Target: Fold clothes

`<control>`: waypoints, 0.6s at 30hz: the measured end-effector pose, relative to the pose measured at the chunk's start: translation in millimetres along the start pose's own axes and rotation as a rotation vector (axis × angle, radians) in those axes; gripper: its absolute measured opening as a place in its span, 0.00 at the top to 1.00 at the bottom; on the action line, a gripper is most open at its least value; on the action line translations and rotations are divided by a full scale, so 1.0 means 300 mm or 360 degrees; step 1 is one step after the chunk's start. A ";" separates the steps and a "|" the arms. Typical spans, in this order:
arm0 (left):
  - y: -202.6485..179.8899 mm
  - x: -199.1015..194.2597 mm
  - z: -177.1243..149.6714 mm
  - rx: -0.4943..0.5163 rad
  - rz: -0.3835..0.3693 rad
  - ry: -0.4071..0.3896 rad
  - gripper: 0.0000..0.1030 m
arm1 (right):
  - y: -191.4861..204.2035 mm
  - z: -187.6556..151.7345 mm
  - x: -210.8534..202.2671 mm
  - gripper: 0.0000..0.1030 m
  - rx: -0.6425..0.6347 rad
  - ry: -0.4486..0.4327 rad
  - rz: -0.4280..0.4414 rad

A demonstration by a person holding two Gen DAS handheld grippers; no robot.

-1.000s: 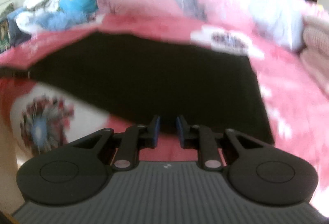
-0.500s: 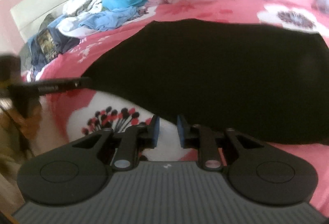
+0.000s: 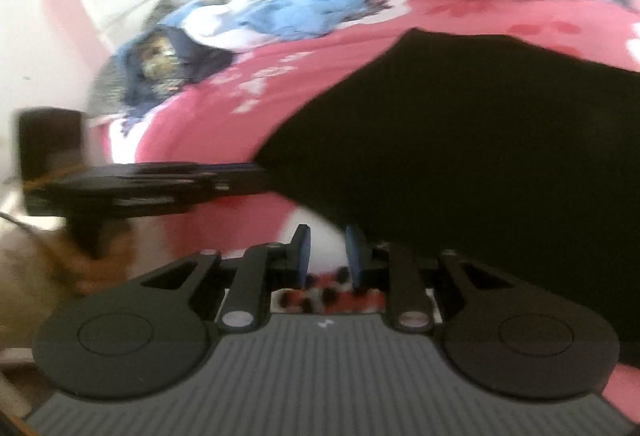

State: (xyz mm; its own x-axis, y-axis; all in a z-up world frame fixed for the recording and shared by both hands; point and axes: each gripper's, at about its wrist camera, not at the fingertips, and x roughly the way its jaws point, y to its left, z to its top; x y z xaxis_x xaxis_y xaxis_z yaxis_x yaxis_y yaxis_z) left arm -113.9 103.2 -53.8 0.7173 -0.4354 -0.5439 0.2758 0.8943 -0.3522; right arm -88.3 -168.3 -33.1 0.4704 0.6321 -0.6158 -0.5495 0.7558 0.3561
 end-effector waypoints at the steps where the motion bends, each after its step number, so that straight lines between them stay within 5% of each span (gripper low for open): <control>1: 0.001 -0.003 -0.002 -0.0003 -0.0002 -0.0002 0.75 | -0.005 0.024 -0.010 0.83 0.0009 -0.0050 -0.0022; 6: 0.006 -0.019 -0.004 -0.0011 0.0005 -0.0013 0.75 | -0.081 0.131 0.052 0.83 0.0089 -0.0210 -0.0115; 13: 0.038 -0.037 0.000 -0.0057 0.0026 -0.0025 0.73 | 0.078 0.007 0.153 0.86 -0.0231 -0.0002 0.0027; 18: 0.051 -0.053 0.004 -0.0093 0.0044 -0.0037 0.73 | 0.034 0.104 0.139 0.87 -0.0148 -0.0116 -0.0008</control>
State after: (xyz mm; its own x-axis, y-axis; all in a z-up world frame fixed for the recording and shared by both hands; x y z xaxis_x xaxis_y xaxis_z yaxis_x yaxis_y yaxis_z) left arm -120.2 123.9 -49.6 0.7393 -0.4072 -0.5363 0.2180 0.8983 -0.3816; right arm -52.7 -128.7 -33.1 0.5201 0.6417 -0.5636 -0.6073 0.7419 0.2843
